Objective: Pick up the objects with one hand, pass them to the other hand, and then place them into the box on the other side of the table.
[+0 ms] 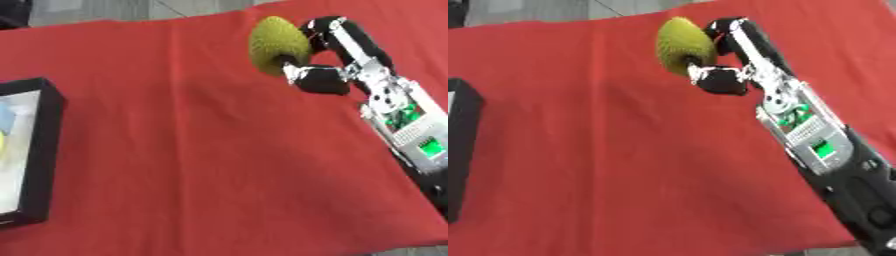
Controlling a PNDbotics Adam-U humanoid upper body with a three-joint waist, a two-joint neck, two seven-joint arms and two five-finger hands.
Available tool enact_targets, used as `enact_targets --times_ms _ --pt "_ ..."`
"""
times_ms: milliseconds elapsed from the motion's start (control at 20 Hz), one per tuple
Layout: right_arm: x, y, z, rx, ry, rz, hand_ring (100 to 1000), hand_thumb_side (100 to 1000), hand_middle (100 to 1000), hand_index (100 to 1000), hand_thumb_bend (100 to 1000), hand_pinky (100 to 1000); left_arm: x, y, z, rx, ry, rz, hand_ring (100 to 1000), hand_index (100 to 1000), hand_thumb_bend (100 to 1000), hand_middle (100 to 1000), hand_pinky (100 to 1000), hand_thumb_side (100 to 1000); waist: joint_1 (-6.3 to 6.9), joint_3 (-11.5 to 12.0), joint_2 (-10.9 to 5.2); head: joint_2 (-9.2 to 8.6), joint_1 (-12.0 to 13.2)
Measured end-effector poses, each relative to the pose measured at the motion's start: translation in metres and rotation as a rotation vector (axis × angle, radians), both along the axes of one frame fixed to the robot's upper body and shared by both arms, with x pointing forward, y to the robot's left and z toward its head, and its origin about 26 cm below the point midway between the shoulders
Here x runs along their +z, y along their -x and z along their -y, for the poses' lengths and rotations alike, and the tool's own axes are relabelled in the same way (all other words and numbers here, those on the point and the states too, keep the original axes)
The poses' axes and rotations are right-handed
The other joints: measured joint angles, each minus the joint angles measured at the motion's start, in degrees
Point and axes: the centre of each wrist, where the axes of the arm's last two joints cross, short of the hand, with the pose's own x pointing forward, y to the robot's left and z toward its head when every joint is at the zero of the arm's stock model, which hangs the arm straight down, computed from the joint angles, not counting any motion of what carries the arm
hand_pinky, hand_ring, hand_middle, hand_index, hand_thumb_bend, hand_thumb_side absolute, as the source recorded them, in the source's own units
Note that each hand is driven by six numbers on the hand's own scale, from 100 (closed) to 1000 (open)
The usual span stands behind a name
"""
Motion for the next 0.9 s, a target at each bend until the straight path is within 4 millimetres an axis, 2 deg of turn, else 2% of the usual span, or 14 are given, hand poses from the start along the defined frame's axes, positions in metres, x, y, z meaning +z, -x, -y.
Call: enact_targets --times_ms 400,900 --pt "-0.016 0.005 -0.032 0.07 -0.054 0.057 559 100 561 537 100 701 0.014 0.002 0.019 -0.121 -0.132 -0.039 724 747 510 702 880 611 -0.12 0.1 -0.09 0.09 0.6" --pt "-0.034 0.006 -0.065 0.158 -0.072 0.094 556 100 560 536 100 695 0.033 0.002 0.038 -0.24 -0.319 -0.093 736 770 509 722 871 608 -1.31 1.4 -0.28 0.61 1.0"
